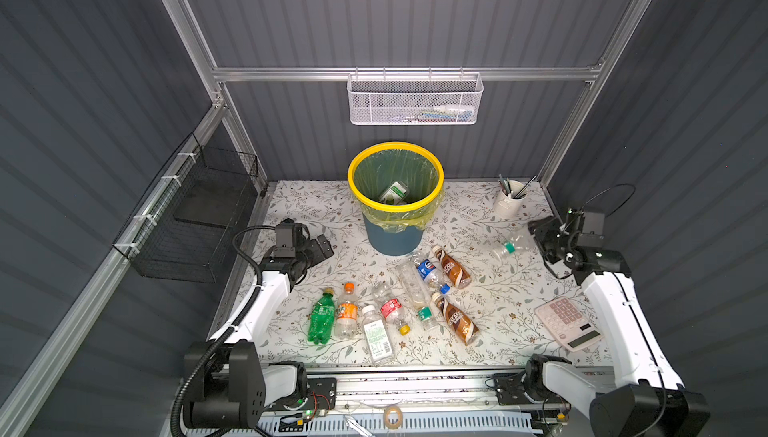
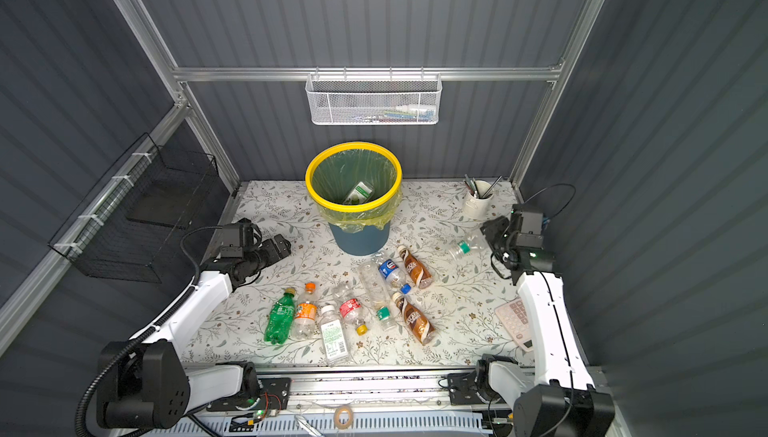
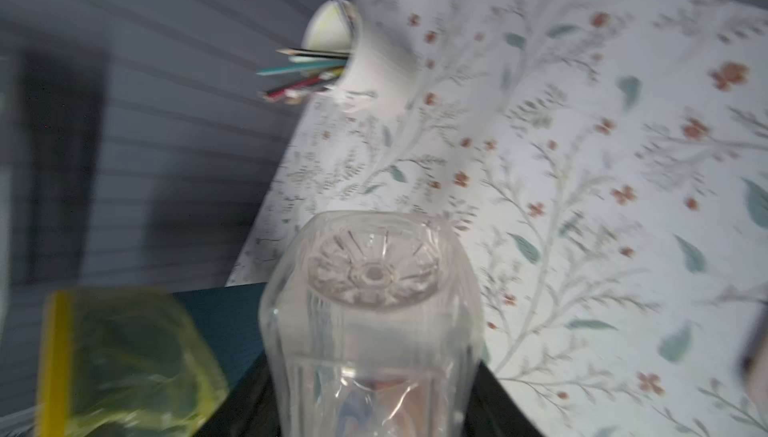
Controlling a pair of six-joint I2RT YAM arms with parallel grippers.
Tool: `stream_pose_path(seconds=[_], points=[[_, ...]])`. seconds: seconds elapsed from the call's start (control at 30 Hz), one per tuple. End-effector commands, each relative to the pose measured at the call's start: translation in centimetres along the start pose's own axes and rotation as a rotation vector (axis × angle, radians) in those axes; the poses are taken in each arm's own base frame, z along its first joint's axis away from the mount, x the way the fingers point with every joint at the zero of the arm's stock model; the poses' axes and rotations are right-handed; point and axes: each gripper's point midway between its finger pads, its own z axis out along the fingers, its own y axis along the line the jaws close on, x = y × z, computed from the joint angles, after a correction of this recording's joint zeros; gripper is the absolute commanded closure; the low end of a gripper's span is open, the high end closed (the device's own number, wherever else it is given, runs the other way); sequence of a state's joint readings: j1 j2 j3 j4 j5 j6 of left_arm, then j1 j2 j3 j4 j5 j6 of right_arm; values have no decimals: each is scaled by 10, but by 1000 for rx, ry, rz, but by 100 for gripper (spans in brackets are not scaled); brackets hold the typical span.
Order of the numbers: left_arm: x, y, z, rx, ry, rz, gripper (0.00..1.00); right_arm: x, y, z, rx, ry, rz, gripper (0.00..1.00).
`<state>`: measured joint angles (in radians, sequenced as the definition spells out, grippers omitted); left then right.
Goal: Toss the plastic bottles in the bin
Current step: 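Lift the clear square bottle over the bin and open the right gripper, then draw the right arm back while the left gripper reaches toward the green bottle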
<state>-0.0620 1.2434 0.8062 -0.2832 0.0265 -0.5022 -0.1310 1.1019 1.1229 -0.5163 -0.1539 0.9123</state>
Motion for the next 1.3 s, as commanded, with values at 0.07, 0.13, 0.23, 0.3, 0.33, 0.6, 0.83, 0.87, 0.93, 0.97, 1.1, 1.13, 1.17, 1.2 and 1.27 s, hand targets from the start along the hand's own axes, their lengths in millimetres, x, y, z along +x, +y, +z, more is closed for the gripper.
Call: stream_pose_path(seconds=[0.07,0.13,0.23,0.3,0.33,0.6,0.83,0.87,0.93,0.97,1.1,1.13,1.17,1.2,1.27], points=[[3,1,-5,6,-8,-19,1,-4,101,-6,-325,91,-87,48],[4,0,-6,15,-6,-24,1,4,147,-3,-419,115,-145,47],[4,-1,-7,21,4,-30,0,30,231,2,-580,205,-248,47],[6,-1,-7,14,13,-31,1,52,285,5,-689,277,-305,47],[6,-1,-8,8,18,-27,1,63,310,6,-737,311,-342,46],[2,10,-31,-69,2,0,0,94,343,24,-706,393,-484,1],[6,17,-56,-102,-27,-31,1,59,297,5,-657,209,-470,1],[9,18,-57,-109,-17,-31,1,57,286,5,-636,200,-468,1],[19,19,-59,-135,28,-13,1,56,257,7,-582,190,-469,1],[26,19,-60,-154,51,1,1,57,241,10,-554,192,-462,1],[53,12,-66,-232,108,62,2,62,166,27,-441,200,-403,1],[62,10,-66,-230,127,62,3,62,146,31,-407,202,-381,1],[70,9,-65,-229,146,55,4,65,128,34,-377,210,-365,1],[79,11,-65,-235,169,50,5,66,110,37,-344,213,-348,1],[94,19,-64,-272,198,46,7,71,82,38,-301,221,-329,1]])
